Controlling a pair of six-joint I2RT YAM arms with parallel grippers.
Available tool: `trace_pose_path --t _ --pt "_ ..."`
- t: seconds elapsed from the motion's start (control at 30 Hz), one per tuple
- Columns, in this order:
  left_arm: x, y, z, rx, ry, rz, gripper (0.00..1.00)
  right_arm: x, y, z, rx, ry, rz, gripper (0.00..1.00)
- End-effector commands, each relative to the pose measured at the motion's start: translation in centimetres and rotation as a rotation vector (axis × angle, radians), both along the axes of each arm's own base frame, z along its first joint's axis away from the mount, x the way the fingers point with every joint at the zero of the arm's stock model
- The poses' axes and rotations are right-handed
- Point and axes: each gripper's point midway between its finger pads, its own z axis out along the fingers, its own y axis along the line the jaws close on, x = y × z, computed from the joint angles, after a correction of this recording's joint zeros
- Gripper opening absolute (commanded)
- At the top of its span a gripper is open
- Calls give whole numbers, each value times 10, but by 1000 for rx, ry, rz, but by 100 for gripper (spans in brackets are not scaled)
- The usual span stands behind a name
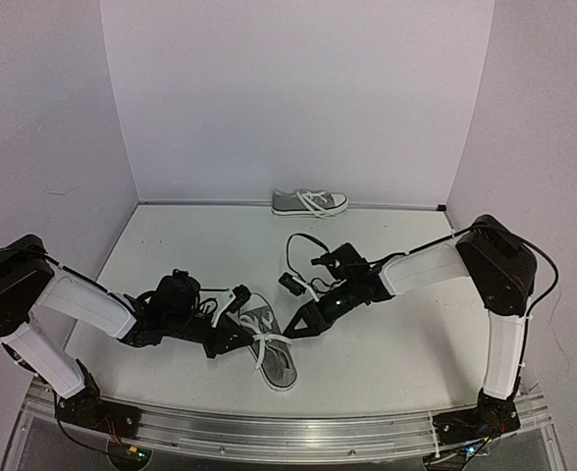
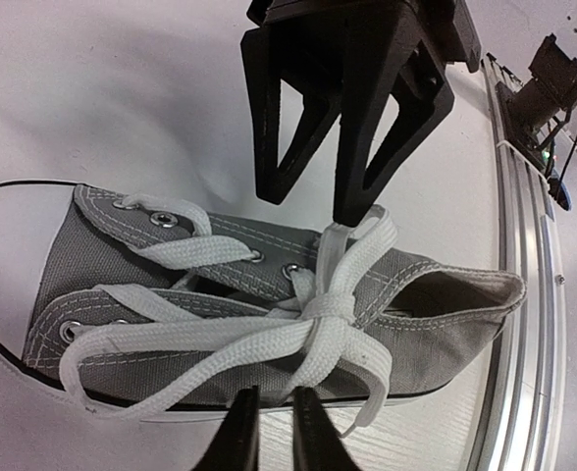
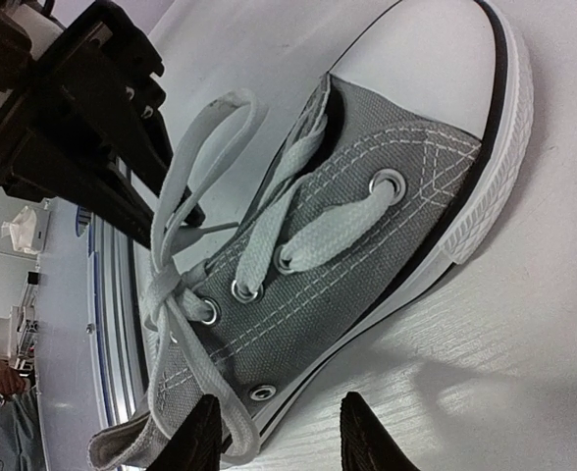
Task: Tie the shoes
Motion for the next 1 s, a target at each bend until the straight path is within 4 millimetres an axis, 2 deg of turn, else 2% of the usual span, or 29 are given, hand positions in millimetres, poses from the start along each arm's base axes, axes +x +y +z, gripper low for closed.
trace_pose_path --t 0.0,0.07,0.3,0.43,0.97 --pt "8 -8 22 -58 -49 10 4 2 10 16 46 -30 30 38" --pt "9 -4 22 -52 -53 29 0 2 12 18 49 -31 33 38" --pt "9 0 19 -40 -42 49 0 -4 17 20 42 -21 54 40" --pt "10 0 20 -46 -46 57 0 -7 19 15 25 -22 63 41" --pt "15 14 30 -49 -63 145 0 -11 18 1 -14 -16 70 33"
